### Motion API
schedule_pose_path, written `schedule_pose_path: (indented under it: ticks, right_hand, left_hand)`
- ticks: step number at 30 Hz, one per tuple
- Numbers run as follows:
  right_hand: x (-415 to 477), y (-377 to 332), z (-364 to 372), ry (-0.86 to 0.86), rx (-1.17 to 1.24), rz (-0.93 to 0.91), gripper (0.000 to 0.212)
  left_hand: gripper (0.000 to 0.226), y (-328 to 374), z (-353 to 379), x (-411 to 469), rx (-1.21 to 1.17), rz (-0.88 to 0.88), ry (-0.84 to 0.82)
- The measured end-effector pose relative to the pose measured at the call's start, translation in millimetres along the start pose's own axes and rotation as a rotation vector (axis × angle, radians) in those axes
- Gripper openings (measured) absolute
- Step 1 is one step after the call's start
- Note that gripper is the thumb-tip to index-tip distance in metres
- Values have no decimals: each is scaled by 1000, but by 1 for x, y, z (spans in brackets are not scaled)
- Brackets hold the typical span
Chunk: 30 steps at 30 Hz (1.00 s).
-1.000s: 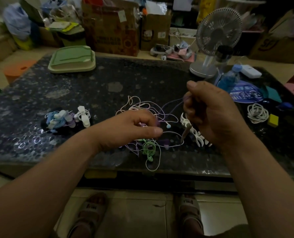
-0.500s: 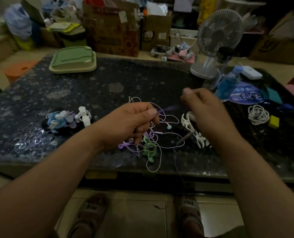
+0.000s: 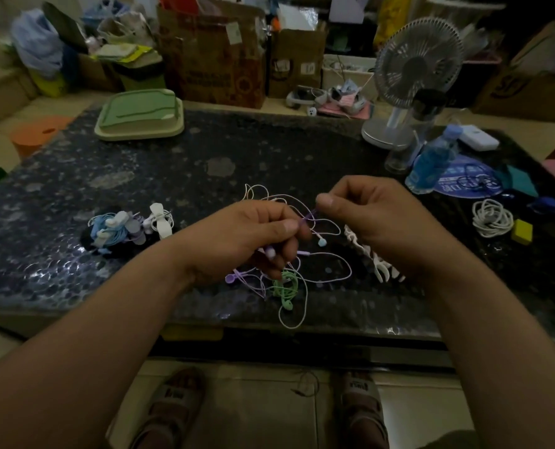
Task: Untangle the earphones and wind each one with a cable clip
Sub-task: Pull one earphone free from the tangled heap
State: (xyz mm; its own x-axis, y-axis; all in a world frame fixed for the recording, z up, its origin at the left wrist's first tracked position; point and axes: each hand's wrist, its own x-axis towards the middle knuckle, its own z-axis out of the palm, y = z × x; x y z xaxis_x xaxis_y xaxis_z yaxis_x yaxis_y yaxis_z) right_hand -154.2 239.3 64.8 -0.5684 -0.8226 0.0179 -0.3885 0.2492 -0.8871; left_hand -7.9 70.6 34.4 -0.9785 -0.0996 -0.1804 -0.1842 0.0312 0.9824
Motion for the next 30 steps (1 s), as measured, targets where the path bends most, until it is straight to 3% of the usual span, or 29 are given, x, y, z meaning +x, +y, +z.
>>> schedule_pose_path:
  ticks: [7,14,30]
  right_hand:
    - [9,11,6,133,87,-13,26]
    - [12,17,6,155,238,29,23]
    - [13,20,4,168,303,39,26]
  left_hand:
    - [22,0,14,1,-201,-21,-61]
    - [47,2,17,0,-378,-28,-94]
    - [39,2,23,-3,-295,-24,-90]
